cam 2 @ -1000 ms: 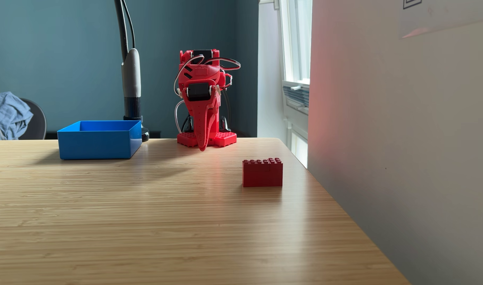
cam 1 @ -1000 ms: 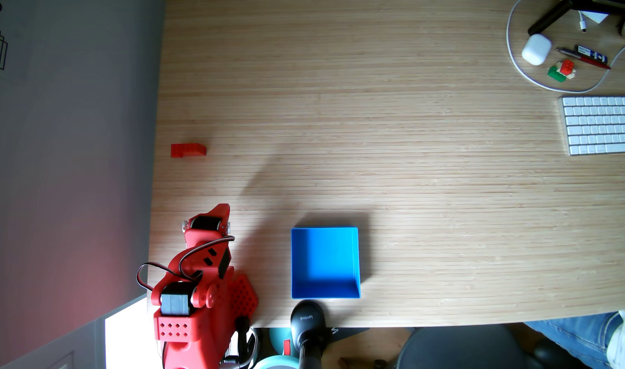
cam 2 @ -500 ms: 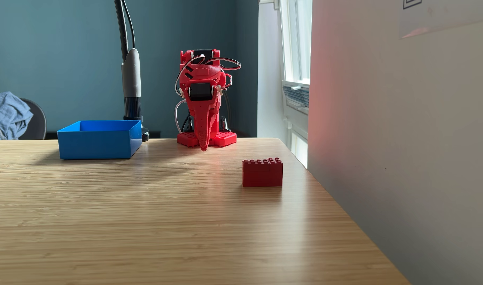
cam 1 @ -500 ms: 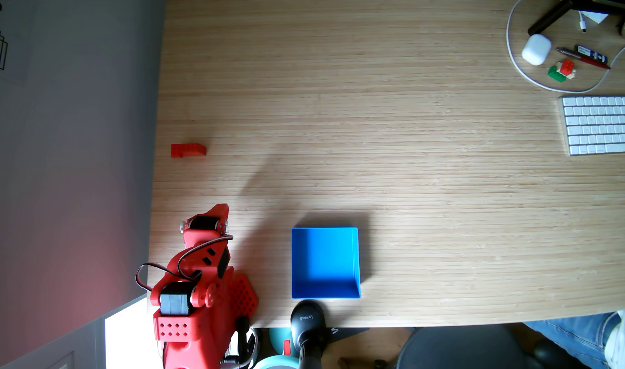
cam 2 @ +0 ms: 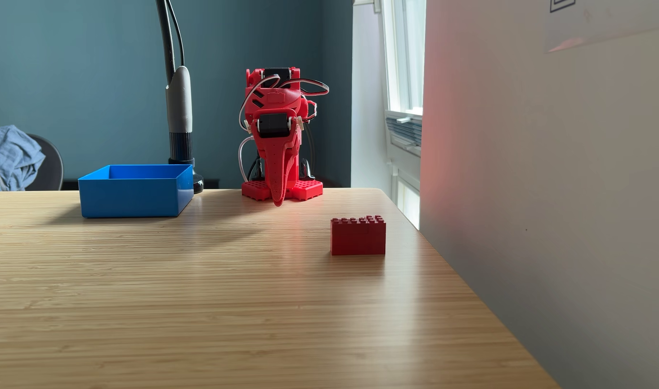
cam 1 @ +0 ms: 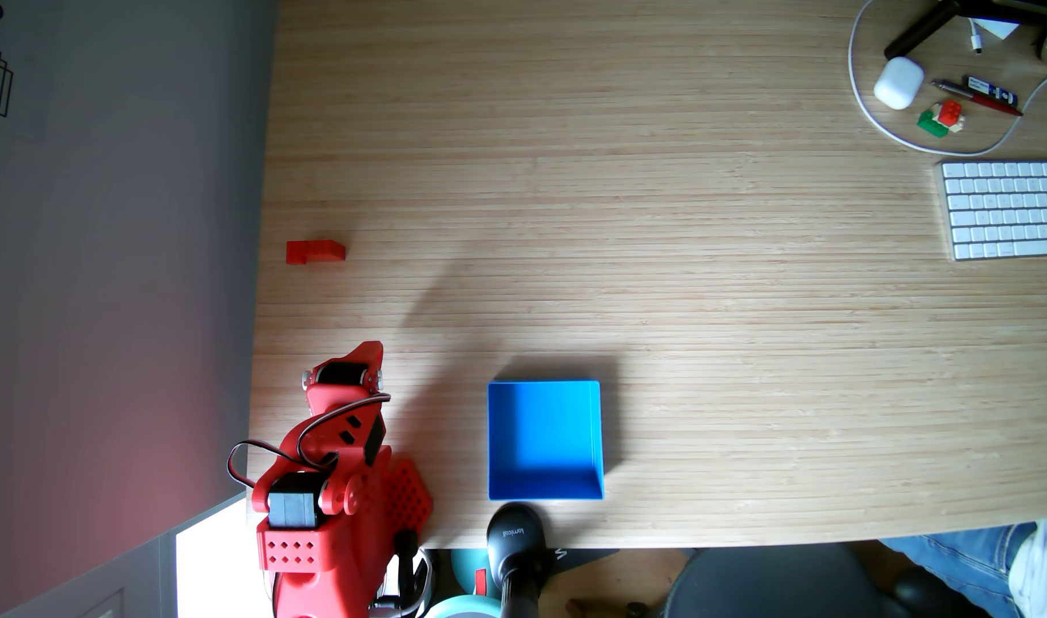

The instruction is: Put the red lego brick in blue bin

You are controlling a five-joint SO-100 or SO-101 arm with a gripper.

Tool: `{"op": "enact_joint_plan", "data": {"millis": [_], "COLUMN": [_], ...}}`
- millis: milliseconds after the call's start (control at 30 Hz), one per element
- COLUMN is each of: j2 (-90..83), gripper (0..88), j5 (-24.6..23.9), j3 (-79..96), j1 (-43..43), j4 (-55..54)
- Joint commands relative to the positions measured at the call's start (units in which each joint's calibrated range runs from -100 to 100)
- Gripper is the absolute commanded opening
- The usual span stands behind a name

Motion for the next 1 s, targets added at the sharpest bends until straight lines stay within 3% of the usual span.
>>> {"op": "enact_joint_plan", "data": {"millis": [0, 700, 967], "j2": [-0.2, -0.2, 0.3], "gripper": [0.1, 0.1, 2.5], "j5": [0.0, -0.4, -1.2], "j3": [0.3, -0.2, -8.6], "j1": [-0.1, -0.1, -0.4], "j4": [-0.9, -1.6, -2.5]}}
